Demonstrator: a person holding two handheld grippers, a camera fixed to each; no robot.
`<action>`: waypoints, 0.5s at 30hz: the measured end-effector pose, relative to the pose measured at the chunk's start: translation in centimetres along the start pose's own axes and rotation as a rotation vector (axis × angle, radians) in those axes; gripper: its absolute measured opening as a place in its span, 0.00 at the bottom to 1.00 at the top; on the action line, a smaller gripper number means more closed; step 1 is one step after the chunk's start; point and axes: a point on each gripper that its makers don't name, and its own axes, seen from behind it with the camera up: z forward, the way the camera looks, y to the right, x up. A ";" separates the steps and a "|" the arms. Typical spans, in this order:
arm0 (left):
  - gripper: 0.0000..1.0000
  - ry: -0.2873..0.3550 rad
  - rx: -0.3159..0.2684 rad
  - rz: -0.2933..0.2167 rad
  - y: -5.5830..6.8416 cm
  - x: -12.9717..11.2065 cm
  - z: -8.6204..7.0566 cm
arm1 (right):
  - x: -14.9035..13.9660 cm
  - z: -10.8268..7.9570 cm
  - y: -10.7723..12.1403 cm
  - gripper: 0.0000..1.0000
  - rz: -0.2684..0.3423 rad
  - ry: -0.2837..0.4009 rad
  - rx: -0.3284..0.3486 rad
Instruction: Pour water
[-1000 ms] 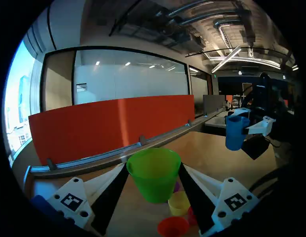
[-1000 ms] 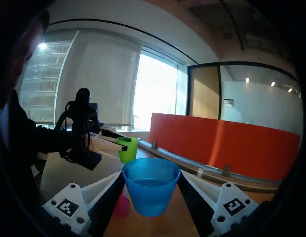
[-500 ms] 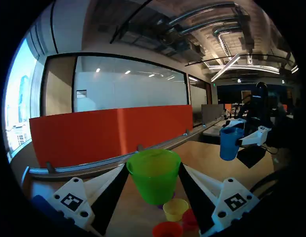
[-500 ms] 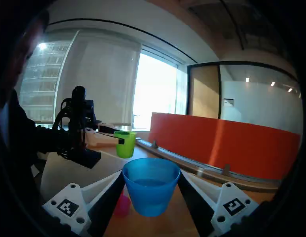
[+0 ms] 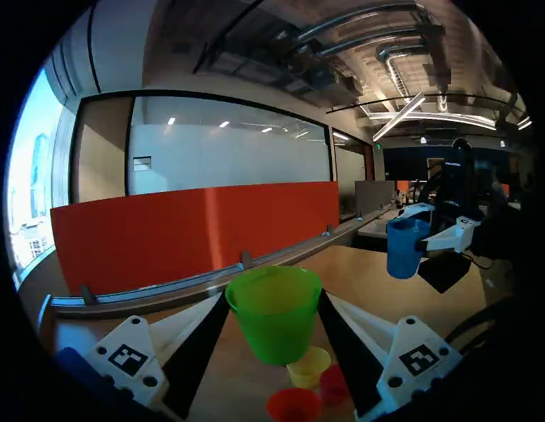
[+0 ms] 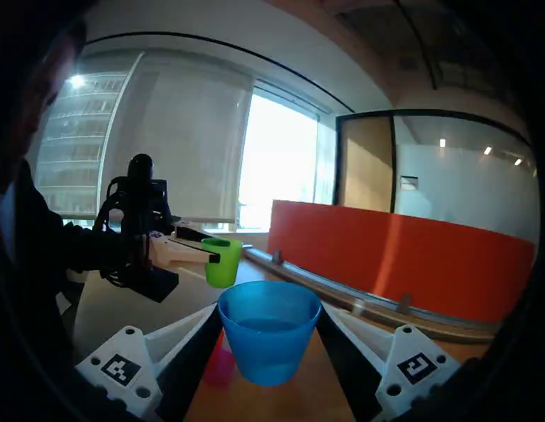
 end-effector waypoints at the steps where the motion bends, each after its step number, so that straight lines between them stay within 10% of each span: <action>1: 0.89 -0.001 -0.001 0.000 0.0 0.0 0.0 | 0.0 0.0 0.0 0.91 -0.001 0.000 0.000; 15: 0.89 -0.027 -0.020 -0.003 1.3 -1.5 -1.1 | 0.7 -0.1 -0.7 0.91 -0.024 -0.004 0.011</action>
